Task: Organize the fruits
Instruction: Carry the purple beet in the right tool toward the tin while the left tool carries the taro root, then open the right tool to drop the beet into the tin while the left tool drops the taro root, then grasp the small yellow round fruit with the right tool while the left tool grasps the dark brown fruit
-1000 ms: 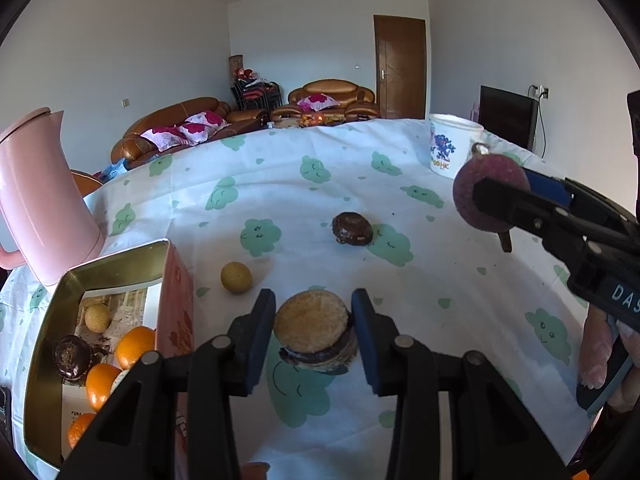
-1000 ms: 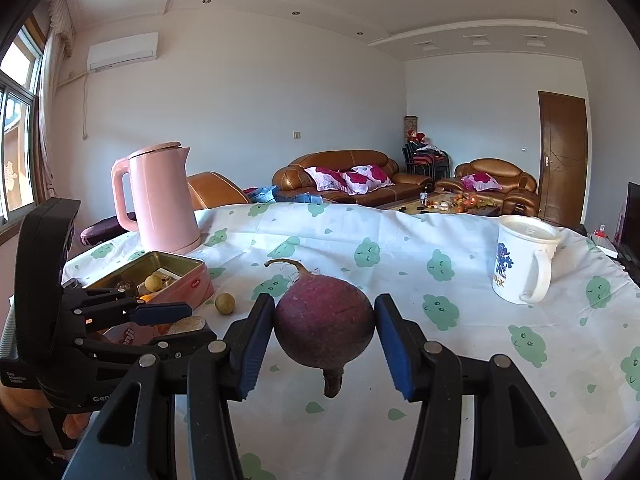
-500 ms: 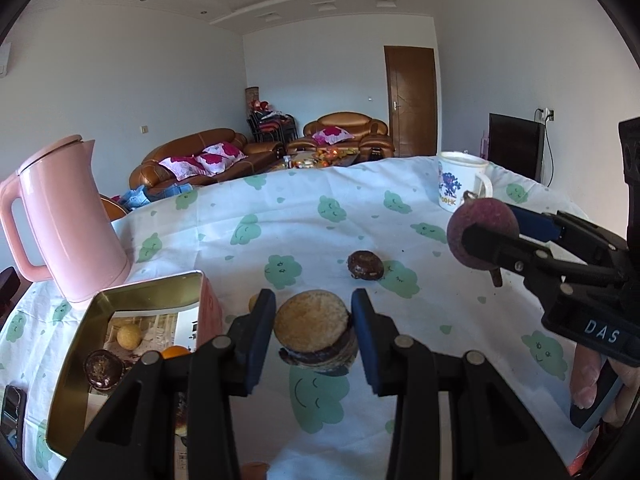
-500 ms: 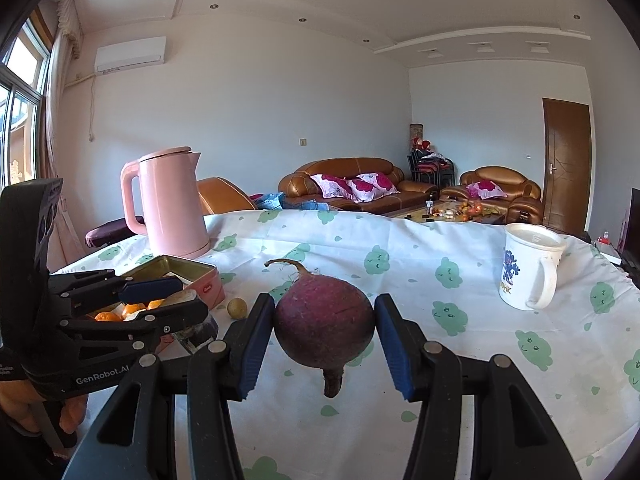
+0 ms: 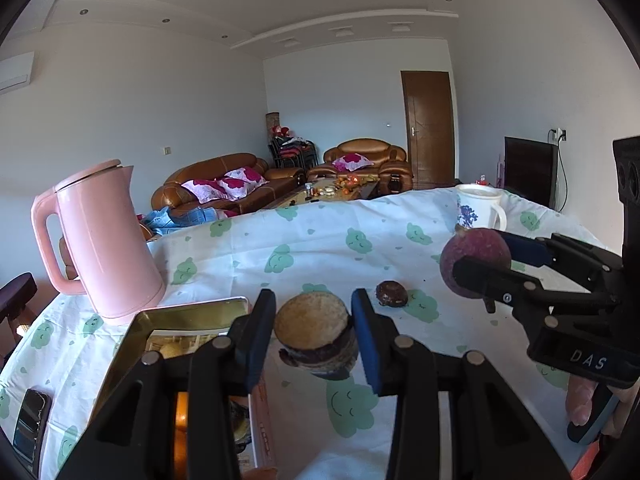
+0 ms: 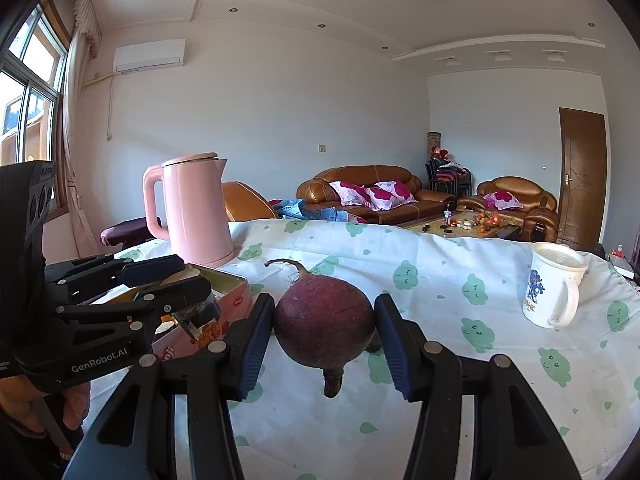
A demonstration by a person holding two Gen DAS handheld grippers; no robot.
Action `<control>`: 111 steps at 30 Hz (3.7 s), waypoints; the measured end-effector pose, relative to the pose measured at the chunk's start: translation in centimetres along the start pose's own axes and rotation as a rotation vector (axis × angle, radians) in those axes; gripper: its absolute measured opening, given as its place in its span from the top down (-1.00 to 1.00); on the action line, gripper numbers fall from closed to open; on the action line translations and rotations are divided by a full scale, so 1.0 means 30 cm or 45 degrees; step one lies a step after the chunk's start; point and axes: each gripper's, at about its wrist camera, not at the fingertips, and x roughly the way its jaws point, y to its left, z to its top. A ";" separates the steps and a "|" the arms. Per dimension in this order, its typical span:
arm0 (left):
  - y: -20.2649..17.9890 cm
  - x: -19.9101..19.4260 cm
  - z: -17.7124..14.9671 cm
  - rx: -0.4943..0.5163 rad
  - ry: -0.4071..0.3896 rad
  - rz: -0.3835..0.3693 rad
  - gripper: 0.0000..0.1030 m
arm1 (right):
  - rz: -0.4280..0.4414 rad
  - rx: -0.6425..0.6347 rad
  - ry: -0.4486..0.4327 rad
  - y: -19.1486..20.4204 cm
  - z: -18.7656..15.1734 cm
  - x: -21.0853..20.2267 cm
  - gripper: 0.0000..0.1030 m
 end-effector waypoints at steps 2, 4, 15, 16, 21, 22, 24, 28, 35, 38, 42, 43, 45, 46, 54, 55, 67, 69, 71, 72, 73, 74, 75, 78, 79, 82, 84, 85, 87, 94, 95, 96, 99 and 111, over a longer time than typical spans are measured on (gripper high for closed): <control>0.017 -0.011 0.001 -0.008 -0.010 0.009 0.21 | 0.020 0.001 0.000 0.012 0.012 0.007 -0.04; 0.036 -0.021 0.003 -0.021 -0.015 0.016 0.21 | 0.039 0.000 -0.001 0.025 0.023 0.015 -0.04; 0.131 -0.055 -0.008 -0.080 -0.034 0.069 0.21 | 0.095 -0.087 -0.001 0.139 0.082 0.064 -0.04; 0.142 -0.057 -0.008 -0.089 -0.036 0.074 0.21 | 0.100 -0.093 0.001 0.149 0.086 0.071 -0.04; 0.188 -0.064 -0.014 -0.114 -0.036 0.095 0.22 | 0.126 -0.118 0.008 0.191 0.103 0.102 -0.04; 0.196 -0.064 -0.015 -0.117 -0.034 0.098 0.23 | 0.130 -0.124 0.010 0.200 0.105 0.108 -0.04; 0.209 -0.065 -0.019 -0.126 -0.033 0.105 0.25 | 0.140 -0.133 0.013 0.213 0.108 0.120 -0.04; 0.236 -0.051 -0.031 -0.141 -0.017 0.108 0.63 | 0.160 -0.145 0.024 0.242 0.116 0.148 -0.04; 0.313 -0.009 -0.062 -0.201 0.053 0.159 0.70 | 0.201 -0.158 0.068 0.292 0.112 0.203 -0.04; 0.357 -0.005 -0.073 -0.221 0.061 0.220 0.65 | 0.242 -0.162 0.111 0.321 0.104 0.244 -0.04; 0.437 -0.025 -0.091 -0.268 0.053 0.274 0.51 | 0.290 -0.196 0.159 0.386 0.093 0.295 -0.04; 0.457 -0.034 -0.095 -0.281 0.049 0.288 0.40 | 0.301 -0.210 0.168 0.403 0.088 0.304 -0.04; 0.494 -0.048 -0.103 -0.314 0.037 0.315 0.12 | 0.326 -0.236 0.180 0.441 0.080 0.316 -0.04; 0.509 -0.053 -0.107 -0.329 0.032 0.328 -0.07 | 0.336 -0.249 0.189 0.460 0.075 0.322 -0.04; 0.563 -0.073 -0.131 -0.367 0.012 0.365 -0.29 | 0.380 -0.341 0.261 0.582 0.054 0.397 -0.05; 0.570 -0.077 -0.132 -0.373 0.008 0.372 -0.39 | 0.385 -0.349 0.270 0.595 0.052 0.406 -0.05; 0.627 -0.114 -0.151 -0.419 -0.018 0.451 -0.60 | 0.453 -0.405 0.295 0.658 0.016 0.428 -0.11; 0.597 -0.109 -0.142 -0.396 -0.024 0.434 -0.64 | 0.422 -0.408 0.262 0.618 0.031 0.392 -0.11; 0.557 -0.104 -0.127 -0.373 -0.029 0.409 -0.71 | 0.358 -0.400 0.236 0.552 0.046 0.357 -0.13; 0.532 -0.097 -0.119 -0.363 -0.029 0.382 -0.72 | 0.324 -0.390 0.226 0.512 0.055 0.342 -0.14; 0.503 -0.091 -0.109 -0.345 -0.031 0.362 -0.73 | 0.288 -0.375 0.222 0.465 0.062 0.330 -0.17; 0.469 -0.082 -0.097 -0.320 -0.032 0.347 -0.74 | 0.245 -0.359 0.227 0.415 0.067 0.322 -0.20; 0.434 -0.070 -0.083 -0.295 -0.032 0.326 -0.77 | 0.195 -0.342 0.234 0.365 0.070 0.318 -0.21; 0.336 -0.033 -0.051 -0.240 -0.033 0.249 -0.94 | 0.041 -0.265 0.251 0.213 0.075 0.318 -0.21; 0.309 -0.018 -0.043 -0.224 -0.028 0.234 -0.95 | 0.029 -0.215 0.261 0.170 0.077 0.321 -0.21; 0.264 0.044 -0.022 -0.184 0.023 0.219 -0.95 | 0.058 -0.154 0.307 0.122 0.070 0.355 -0.21; 0.261 0.075 -0.007 -0.163 0.055 0.255 -0.95 | 0.067 -0.195 0.380 0.142 0.050 0.405 -0.21; 0.265 0.085 0.000 -0.159 0.060 0.261 -0.95 | 0.073 -0.205 0.421 0.153 0.040 0.434 -0.21; 0.285 0.094 0.012 -0.174 0.065 0.272 -0.95 | 0.098 -0.197 0.472 0.168 0.023 0.481 -0.17; 0.355 0.109 0.022 -0.242 0.076 0.285 -0.95 | 0.151 -0.168 0.611 0.197 -0.005 0.599 0.16; 0.356 0.110 0.023 -0.243 0.075 0.284 -0.96 | 0.157 -0.167 0.626 0.201 -0.009 0.611 0.16; 0.355 0.110 0.022 -0.239 0.076 0.280 -0.96 | 0.157 -0.169 0.643 0.205 -0.013 0.624 0.16; 0.339 0.118 0.024 -0.217 0.088 0.267 -0.96 | 0.152 -0.175 0.701 0.208 -0.035 0.656 0.47; 0.131 0.187 0.094 -0.090 0.114 0.180 -0.96 | -0.083 -0.091 0.495 -0.045 0.040 0.463 0.48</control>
